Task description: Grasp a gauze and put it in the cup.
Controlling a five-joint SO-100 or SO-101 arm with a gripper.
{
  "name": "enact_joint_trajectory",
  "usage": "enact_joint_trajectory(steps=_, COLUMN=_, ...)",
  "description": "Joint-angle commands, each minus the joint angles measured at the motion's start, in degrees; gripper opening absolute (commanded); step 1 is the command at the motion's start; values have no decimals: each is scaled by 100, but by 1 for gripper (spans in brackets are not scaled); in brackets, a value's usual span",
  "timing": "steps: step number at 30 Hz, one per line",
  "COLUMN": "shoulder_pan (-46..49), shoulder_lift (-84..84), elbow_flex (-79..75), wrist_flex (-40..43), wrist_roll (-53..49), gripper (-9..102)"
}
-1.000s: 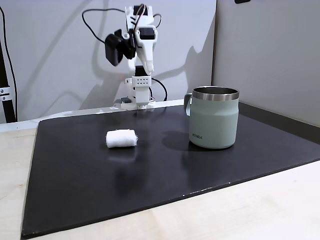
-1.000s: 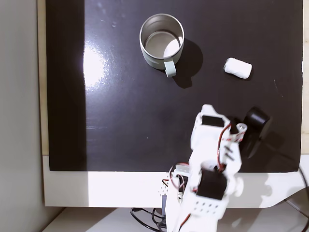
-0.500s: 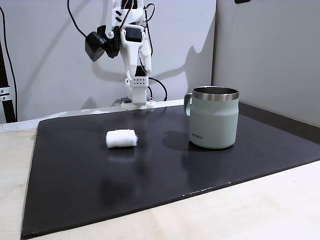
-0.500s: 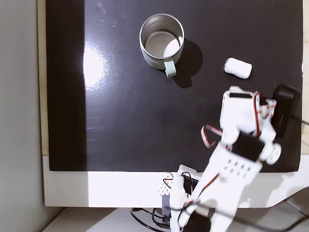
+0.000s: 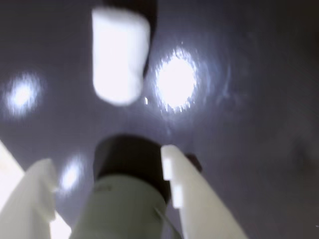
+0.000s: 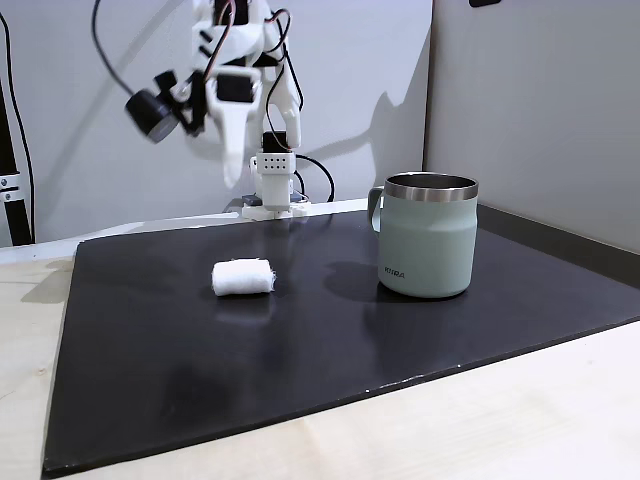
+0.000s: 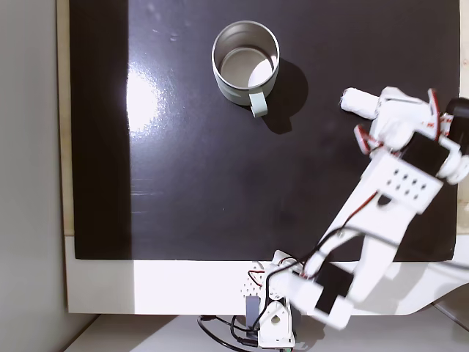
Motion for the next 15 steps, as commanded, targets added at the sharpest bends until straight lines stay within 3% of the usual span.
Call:
enact_joint_trajectory(steps=1, shoulder_pan=79, shoulder_lift=-668, elbow_flex=-1011, wrist_flex=158, wrist_roll=18, gripper=24)
enact_joint_trajectory(steps=7, shoulder_pan=79, shoulder_lift=-1986, elbow_flex=-2312, wrist_flex=624, wrist_roll=-9, gripper=25)
enact_joint_trajectory(steps=12, shoulder_pan=-97, shoulder_lift=-3797, elbow_flex=-4948, wrist_flex=1775, wrist_roll=-9, gripper=25)
enact_joint_trajectory(steps=15, shoulder_pan=-149, shoulder_lift=-4395, elbow_flex=-5695, wrist_flex=1872, wrist_roll=-35, gripper=26)
